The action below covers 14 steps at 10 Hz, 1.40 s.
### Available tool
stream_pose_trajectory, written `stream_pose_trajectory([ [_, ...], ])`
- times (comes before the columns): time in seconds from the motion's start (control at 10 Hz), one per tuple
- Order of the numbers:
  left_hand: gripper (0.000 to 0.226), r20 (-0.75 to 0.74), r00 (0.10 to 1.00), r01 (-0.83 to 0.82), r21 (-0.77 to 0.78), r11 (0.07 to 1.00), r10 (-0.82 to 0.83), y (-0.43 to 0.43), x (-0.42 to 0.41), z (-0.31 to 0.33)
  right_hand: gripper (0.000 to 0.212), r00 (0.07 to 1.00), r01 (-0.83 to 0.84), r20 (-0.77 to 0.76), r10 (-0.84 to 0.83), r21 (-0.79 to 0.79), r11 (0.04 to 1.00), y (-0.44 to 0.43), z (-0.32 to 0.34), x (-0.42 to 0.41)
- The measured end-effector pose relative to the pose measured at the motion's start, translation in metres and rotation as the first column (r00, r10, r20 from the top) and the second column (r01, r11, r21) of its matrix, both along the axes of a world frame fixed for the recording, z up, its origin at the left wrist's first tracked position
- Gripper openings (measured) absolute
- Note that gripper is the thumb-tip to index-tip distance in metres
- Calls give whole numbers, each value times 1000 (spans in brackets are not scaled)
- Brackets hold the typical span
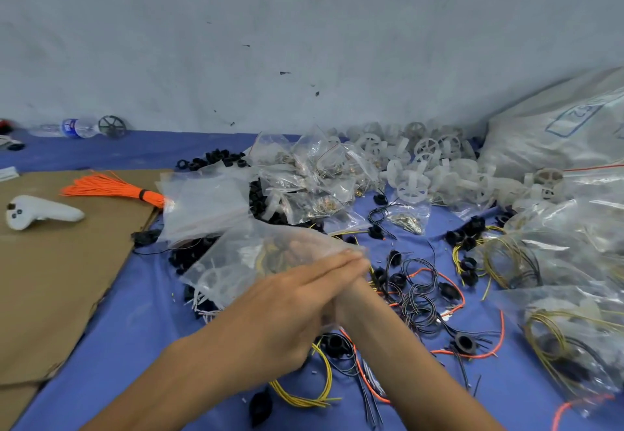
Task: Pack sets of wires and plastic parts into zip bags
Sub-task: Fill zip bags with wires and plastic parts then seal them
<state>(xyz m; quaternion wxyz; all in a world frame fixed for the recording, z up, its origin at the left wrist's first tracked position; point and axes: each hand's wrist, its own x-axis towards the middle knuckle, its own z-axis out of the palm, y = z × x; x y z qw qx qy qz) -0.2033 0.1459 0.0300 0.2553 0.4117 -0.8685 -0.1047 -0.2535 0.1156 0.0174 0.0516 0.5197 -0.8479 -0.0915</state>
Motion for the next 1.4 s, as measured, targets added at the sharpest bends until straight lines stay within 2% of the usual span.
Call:
stream_pose_trajectory([
  [0.1, 71, 58, 998, 37, -41, 998, -34, 8, -4, 4, 48, 827, -83, 553, 98, -52, 995, 19, 5, -4],
  [0.2, 73, 110, 992, -52, -138, 989, 67, 4, 4, 8, 47, 654, -303, 734, 183, 32, 953, 2, 7, -10],
  [0.3, 66, -35, 978, -207, -174, 963, 204, -7, 20, 12, 36, 226, -539, 900, 372, -203, 818, -9, 32, -49],
  [0.4, 58, -176, 924, -368, -160, 916, 340, -16, 35, 15, 28, -220, -532, 801, 556, -576, 620, -26, 46, -87],
  [0.5, 51, -215, 886, -442, -129, 888, 410, -20, 40, 15, 16, -256, -506, 631, 732, -733, 455, -9, 23, -109],
  [0.6, 49, -236, 877, -453, -115, 884, 418, -21, 38, 15, 13, -7, -781, 628, 778, -489, 388, 3, -17, -117],
  [0.7, 48, -240, 872, -456, -81, 886, 427, -20, 35, 14, 27, 228, -939, 527, 819, -104, 329, 16, -56, -113],
  [0.8, 48, -240, 879, -439, -72, 895, 412, -16, 32, 13, 20, 214, -943, 476, 853, -128, 308, 25, -78, -108],
  [0.9, 47, -215, 897, -411, -83, 908, 386, -12, 32, 13, 15, 171, -893, 498, 850, -287, 348, 22, -77, -115],
  [1.0, 44, -172, 906, -405, -78, 911, 388, -11, 34, 12, 10, 96, -786, 580, 809, -455, 419, 19, -61, -127],
  [1.1, 37, -147, 908, -403, -51, 914, 392, -11, 35, 12, 14, -28, -610, 767, 642, -522, 597, 16, -42, -146],
  [1.2, 21, -76, 943, -330, -62, 942, 325, -11, 34, 12, 19, -179, -466, 809, 559, -570, 676, 12, -27, -164],
  [1.3, 38, 38, 963, -265, -44, 963, 267, -11, 31, 13, 20, -285, -337, 798, 532, -602, 723, 6, -24, -173],
  [1.4, 58, 29, 970, -243, -15, 970, 243, -13, 25, 15, 22, -326, -272, 801, 501, -587, 762, 5, -28, -173],
])
